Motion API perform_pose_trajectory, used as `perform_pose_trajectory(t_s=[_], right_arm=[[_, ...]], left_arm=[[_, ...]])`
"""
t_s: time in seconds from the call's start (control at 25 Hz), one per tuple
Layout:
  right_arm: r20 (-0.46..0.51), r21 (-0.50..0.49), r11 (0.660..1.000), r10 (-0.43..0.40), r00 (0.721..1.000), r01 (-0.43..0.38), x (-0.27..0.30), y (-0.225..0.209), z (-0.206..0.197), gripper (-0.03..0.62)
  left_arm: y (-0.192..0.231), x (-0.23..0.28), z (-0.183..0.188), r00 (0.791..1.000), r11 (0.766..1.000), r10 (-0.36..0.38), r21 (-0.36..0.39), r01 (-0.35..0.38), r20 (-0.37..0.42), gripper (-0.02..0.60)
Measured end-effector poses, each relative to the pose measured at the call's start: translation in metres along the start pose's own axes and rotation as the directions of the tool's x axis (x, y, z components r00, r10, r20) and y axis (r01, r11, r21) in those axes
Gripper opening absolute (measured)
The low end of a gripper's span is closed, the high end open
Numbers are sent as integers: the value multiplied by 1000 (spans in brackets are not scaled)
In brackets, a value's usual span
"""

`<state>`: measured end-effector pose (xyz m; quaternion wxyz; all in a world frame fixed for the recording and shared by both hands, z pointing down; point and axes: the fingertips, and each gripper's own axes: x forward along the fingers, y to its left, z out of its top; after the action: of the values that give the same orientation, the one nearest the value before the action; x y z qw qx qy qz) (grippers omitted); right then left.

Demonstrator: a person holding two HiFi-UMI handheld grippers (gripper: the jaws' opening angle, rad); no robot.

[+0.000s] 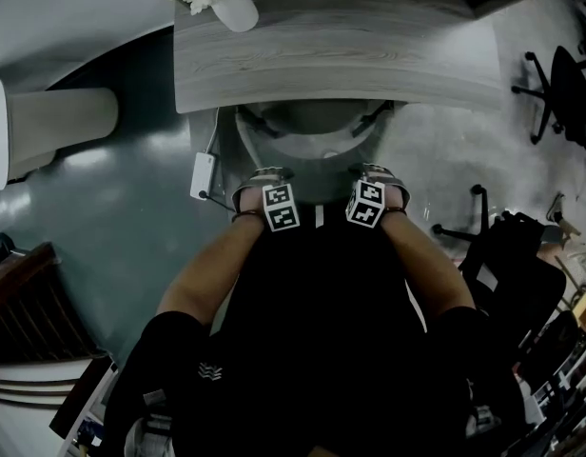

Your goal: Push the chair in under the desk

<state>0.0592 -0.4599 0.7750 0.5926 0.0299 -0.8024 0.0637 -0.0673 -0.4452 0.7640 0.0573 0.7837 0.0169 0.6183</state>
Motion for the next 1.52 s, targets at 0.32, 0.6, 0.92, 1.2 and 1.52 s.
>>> perform_pose_trajectory(t_s=[0.32,0.6,0.92,1.2,1.52], right_arm=[[5,27,999,20,1000,-20,-12,6,1,218],[85,110,992,51,995,-60,-43,10,-2,221],[238,272,958,31,971,-97,-106,-10,6,218],[510,668,720,-261,819,-187,-188,-97,19,207],[518,668,744,-481,707,17,-255,-147,32,205]], left_arm=[[-2,-5,1,999,999,34,-40,-35,-22,219],[-8,-36,3,998,984,50,-170,-44,31,219],[-6,-89,5,988,957,93,-286,-54,126,201],[62,-160,31,898,863,354,-461,-206,261,97],[132,-266,65,627,728,649,-593,-345,432,6]])
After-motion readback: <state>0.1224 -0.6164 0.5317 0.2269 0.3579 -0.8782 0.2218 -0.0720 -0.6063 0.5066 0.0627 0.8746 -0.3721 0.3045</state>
